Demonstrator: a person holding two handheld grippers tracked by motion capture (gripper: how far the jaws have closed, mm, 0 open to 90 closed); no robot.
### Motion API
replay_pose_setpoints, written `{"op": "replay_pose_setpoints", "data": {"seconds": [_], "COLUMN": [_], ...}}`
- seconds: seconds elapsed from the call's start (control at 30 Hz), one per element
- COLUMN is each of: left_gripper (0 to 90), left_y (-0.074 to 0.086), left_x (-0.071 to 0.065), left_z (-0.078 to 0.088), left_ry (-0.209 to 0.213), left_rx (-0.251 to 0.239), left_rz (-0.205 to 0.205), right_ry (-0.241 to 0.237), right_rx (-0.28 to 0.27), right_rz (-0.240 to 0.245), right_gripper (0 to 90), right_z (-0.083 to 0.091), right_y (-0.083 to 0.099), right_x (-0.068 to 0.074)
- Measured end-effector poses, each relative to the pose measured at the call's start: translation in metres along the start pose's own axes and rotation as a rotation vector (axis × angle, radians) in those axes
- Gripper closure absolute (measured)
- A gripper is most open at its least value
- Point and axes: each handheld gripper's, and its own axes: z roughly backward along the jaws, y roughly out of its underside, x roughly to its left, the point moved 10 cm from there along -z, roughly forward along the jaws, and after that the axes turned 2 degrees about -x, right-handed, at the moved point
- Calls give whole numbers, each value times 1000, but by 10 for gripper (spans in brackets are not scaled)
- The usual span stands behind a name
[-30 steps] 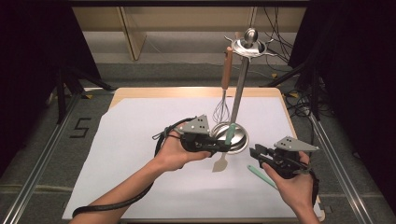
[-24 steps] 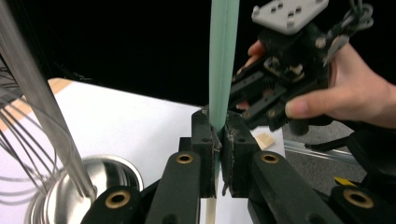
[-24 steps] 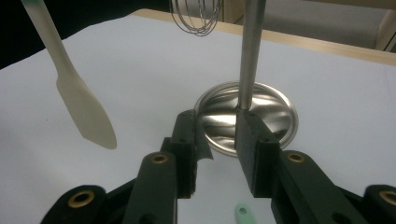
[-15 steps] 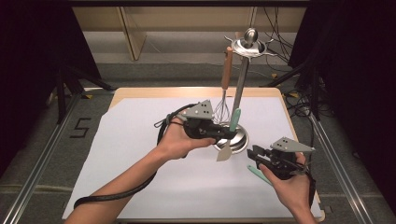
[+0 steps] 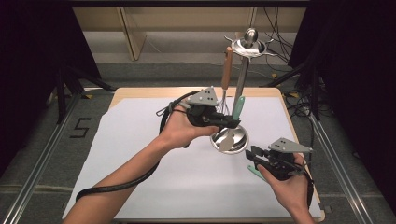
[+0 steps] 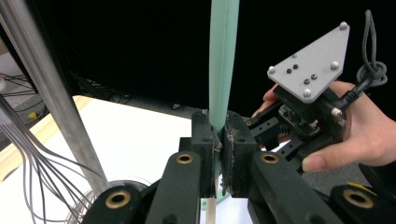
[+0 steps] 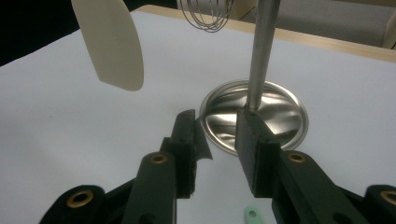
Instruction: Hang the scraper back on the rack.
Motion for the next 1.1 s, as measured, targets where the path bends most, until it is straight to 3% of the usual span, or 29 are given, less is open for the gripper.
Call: {"op": "replay_pose_setpoints", "data": {"seconds": [0.03,0.13,0.23,0.3,0.33,0.37,0.43,0.73,0.9,1.0,1.03,1.1], "left_gripper": [839,839,839,839,839,839,838,838,839,839,838,839], "left_y": [-4,-7,-14,-16,-17,-18,-19,-27,-33,-33,-35,-38], "left_x": [1,4,6,8,9,9,12,18,22,23,24,24], "left_z": [0,-1,-2,-3,-4,-4,-4,-4,-5,-6,-6,-6], "left_ry": [-1,-1,2,3,1,4,-3,-6,-7,-13,-12,-15], "left_rx": [-3,-6,-12,-12,-11,-6,-1,-2,-2,12,14,14], "left_rz": [8,1,7,6,7,7,3,1,-9,-18,-14,-20], "right_ry": [4,6,-5,0,-5,0,8,7,10,11,6,6], "right_rx": [6,-9,-14,-16,-21,-19,2,0,-20,-20,-3,-2], "right_rz": [-20,-11,-33,-34,-9,-36,-30,-28,20,20,-30,-29], "right_gripper": [692,692,691,690,690,690,690,689,690,690,690,690], "right_z": [1,-1,0,0,-1,0,2,2,1,1,2,2], "right_y": [1,0,-1,-1,-2,-2,0,-1,-3,-3,-1,-1], "right_x": [2,1,3,2,-1,2,1,1,-2,-3,1,1]}}
